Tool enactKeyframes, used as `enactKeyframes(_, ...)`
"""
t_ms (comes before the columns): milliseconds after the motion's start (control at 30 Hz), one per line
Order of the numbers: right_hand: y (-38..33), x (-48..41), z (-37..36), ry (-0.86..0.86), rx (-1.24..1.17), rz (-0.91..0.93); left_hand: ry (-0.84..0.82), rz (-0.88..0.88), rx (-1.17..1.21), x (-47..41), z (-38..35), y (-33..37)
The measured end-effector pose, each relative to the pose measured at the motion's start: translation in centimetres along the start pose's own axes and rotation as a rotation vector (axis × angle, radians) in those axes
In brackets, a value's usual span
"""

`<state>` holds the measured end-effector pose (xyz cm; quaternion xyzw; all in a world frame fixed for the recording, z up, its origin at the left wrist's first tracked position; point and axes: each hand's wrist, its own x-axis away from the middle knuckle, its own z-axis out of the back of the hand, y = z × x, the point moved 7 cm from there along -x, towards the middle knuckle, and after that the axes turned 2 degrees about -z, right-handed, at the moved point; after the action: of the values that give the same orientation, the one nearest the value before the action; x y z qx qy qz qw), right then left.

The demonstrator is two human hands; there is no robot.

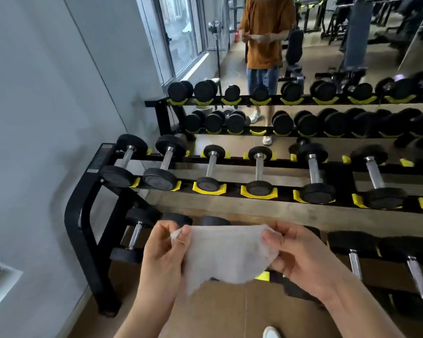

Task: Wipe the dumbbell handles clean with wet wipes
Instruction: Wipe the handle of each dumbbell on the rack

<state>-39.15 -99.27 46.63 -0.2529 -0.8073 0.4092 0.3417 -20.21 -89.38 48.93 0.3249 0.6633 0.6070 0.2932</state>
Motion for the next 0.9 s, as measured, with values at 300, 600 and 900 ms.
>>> enactKeyframes(300, -6.6, -13.9, 6.9, 0.208, 0.284, 0.043, 0.335, 0.158, -0.005, -11.4, -5.0, -2.0)
enactKeyframes(600, -7.8, -23.6, 4.3, 0.215, 0.32, -0.011, 0.401, 0.175, -0.235, -21.3, -1.3, -1.8)
enactKeyframes(900, -4.1, -35.3, -10.7, -0.046, -0.32, -0.277, 0.014, 0.228, -0.038, -33.8, 5.1, -4.2)
